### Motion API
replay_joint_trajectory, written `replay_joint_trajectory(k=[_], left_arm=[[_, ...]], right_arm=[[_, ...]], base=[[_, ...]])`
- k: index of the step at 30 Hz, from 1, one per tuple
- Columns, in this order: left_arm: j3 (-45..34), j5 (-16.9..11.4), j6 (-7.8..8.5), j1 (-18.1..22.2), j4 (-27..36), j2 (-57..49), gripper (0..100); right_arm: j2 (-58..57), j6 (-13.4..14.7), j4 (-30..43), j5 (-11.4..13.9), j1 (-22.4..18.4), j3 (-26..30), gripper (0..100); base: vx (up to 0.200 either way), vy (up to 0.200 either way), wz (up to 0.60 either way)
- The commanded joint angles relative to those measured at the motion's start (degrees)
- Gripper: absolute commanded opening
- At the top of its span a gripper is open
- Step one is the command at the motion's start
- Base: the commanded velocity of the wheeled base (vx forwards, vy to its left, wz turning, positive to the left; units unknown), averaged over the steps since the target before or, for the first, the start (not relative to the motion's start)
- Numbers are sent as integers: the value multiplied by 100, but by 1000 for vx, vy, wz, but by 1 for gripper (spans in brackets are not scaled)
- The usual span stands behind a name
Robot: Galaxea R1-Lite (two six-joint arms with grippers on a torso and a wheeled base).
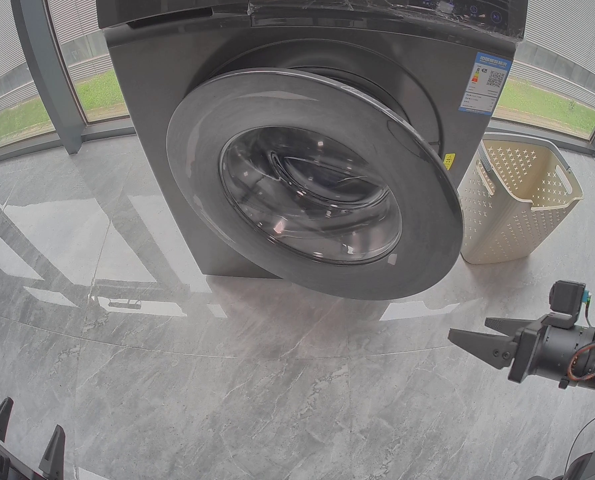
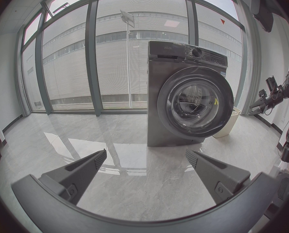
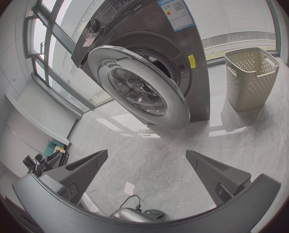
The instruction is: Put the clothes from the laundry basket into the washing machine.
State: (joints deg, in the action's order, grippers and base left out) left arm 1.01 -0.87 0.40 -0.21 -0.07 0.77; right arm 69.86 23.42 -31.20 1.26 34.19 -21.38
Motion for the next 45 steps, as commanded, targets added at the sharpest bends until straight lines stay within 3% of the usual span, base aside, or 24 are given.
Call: replay_joint_trajectory(k=[1,13,23,30,31,40,45], left_arm=[[-92,-1,4,3,-1,-59,100],[-92,-1,21,3,-1,-59,100],[-92,7,13,3,-1,-59,100],[-92,7,13,3,-1,-59,100],[-92,7,13,3,-1,-59,100],[-92,-1,-5,3,-1,-50,100],[-92,-1,4,3,-1,-50,100]], right_arm=[[572,14,-18,-11,114,-384,100],[1337,102,-888,-196,228,-999,100],[1504,225,-897,-205,228,-1360,100],[1671,225,-906,-213,-150,-1729,100],[1671,225,-897,-310,-211,-1852,100],[1680,225,-906,-398,-168,-1993,100],[1697,225,-906,-398,-150,-2037,100]], base=[[0,0,0],[50,0,0],[120,0,0],[0,0,0],[0,0,0],[0,0,0],[200,0,0]])
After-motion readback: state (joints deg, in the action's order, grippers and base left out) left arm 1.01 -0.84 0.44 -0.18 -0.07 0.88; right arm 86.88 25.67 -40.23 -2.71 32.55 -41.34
